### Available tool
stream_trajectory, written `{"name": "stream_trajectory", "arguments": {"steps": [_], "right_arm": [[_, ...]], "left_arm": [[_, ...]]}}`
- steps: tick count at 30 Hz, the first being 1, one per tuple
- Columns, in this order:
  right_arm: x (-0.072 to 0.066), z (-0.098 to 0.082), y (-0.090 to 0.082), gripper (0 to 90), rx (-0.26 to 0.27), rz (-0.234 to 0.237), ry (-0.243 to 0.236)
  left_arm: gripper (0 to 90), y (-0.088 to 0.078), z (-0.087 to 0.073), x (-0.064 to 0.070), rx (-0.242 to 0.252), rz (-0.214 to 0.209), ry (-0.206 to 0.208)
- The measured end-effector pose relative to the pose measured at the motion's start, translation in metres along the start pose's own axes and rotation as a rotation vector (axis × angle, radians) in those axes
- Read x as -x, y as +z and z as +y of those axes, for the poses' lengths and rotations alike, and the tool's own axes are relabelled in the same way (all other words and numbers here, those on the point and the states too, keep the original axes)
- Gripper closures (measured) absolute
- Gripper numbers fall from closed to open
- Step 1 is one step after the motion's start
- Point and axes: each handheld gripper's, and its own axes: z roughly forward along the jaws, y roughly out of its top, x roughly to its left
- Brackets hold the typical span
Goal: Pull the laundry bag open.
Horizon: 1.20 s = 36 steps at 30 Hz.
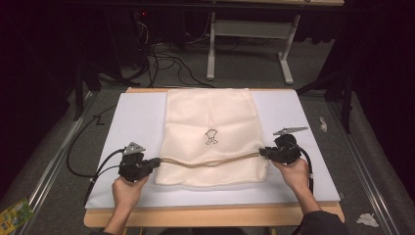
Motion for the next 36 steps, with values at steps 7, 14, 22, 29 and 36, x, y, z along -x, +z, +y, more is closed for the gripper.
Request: {"name": "stream_trajectory", "arguments": {"steps": [7, 14, 22, 29, 36], "right_arm": [[0.001, -0.010, 0.005, 79.4, -0.008, 0.006, 0.014], [0.001, -0.014, 0.006, 69.5, -0.013, -0.013, 0.002], [-0.002, -0.014, 0.003, 53.0, 0.002, -0.049, -0.015], [-0.004, -0.013, -0.006, 50.5, 0.046, -0.079, -0.038], [-0.002, -0.016, -0.025, 56.1, 0.156, -0.104, -0.046]], "left_arm": [[84.0, 0.002, -0.001, 0.000, -0.012, 0.015, 0.016], [77.9, 0.004, -0.002, 0.000, -0.001, -0.012, 0.032], [59.0, -0.002, 0.000, -0.001, 0.048, -0.019, 0.037], [52.1, -0.009, 0.001, -0.005, 0.089, -0.004, 0.033], [50.9, -0.022, 0.006, -0.011, 0.126, 0.020, 0.039]]}}
